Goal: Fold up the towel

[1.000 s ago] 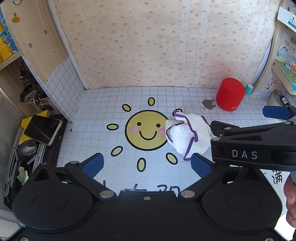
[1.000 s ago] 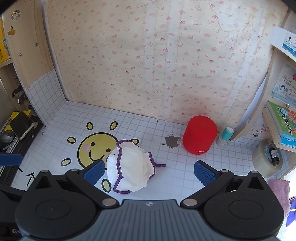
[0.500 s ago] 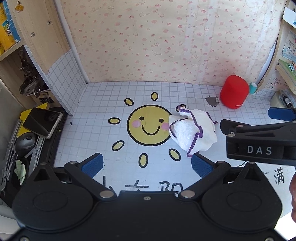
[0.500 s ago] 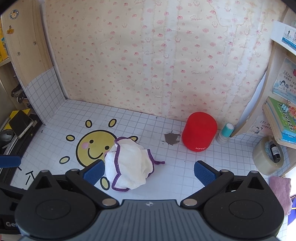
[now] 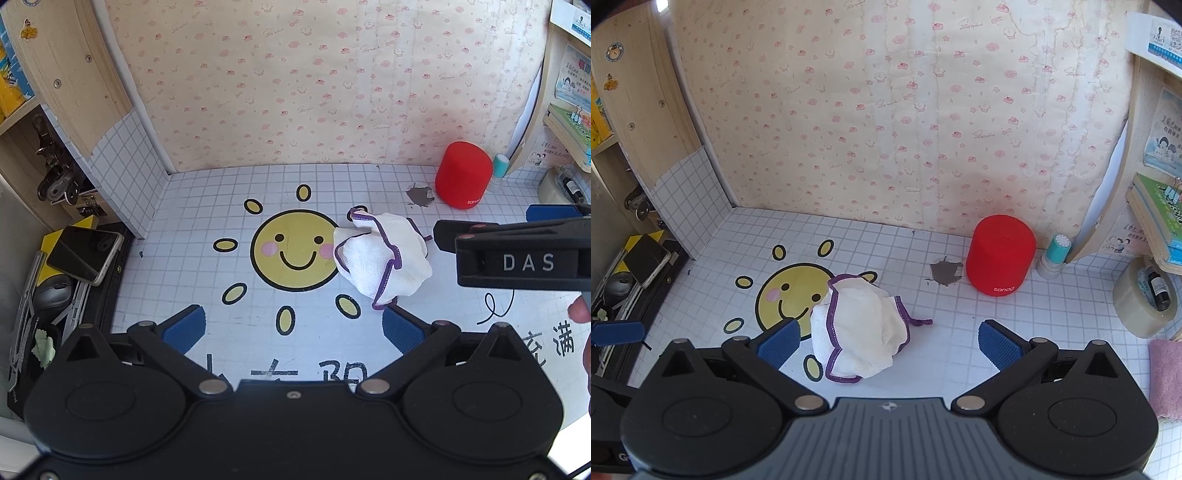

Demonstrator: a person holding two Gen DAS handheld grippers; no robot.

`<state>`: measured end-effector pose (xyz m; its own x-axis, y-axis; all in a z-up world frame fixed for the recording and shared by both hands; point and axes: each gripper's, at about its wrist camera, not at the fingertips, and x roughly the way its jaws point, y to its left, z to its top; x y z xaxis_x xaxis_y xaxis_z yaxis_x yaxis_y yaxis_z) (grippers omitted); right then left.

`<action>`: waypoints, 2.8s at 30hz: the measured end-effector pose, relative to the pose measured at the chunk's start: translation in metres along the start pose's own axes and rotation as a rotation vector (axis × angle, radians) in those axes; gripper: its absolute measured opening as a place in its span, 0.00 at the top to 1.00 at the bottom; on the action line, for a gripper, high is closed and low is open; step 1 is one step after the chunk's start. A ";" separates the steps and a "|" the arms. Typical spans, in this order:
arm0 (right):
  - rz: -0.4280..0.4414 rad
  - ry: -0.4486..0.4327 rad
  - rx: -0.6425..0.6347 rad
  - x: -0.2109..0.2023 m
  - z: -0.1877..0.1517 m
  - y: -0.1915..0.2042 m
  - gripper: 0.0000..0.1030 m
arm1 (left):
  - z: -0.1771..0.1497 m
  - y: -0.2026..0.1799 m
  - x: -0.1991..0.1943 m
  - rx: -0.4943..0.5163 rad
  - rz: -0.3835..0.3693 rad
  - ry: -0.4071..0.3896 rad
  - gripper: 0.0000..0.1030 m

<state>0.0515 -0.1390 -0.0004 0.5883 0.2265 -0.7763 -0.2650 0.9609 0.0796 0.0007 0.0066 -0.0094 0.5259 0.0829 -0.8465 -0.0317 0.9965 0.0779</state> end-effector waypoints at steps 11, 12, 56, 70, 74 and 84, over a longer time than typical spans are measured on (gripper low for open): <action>-0.021 -0.002 -0.021 0.001 -0.002 -0.003 0.00 | 0.001 0.000 0.001 -0.029 -0.016 0.012 0.01; -0.022 0.000 -0.020 0.001 -0.002 -0.003 0.00 | 0.001 0.001 0.001 -0.034 -0.019 0.014 0.01; 0.177 0.091 -0.126 0.050 -0.007 -0.001 0.65 | -0.001 -0.010 0.027 -0.016 -0.047 0.030 0.21; 0.195 0.108 -0.237 0.075 -0.003 0.015 0.57 | -0.005 -0.004 0.037 -0.049 0.007 0.053 0.21; 0.194 0.117 -0.244 0.081 -0.002 0.015 0.57 | -0.006 -0.003 0.037 -0.057 0.012 0.051 0.21; 0.209 0.109 -0.256 0.086 -0.002 0.014 0.73 | -0.007 -0.004 0.037 -0.056 0.012 0.051 0.21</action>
<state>0.0967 -0.1064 -0.0674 0.4195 0.3824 -0.8233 -0.5624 0.8214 0.0950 0.0148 0.0059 -0.0446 0.4813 0.0943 -0.8715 -0.0863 0.9945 0.0599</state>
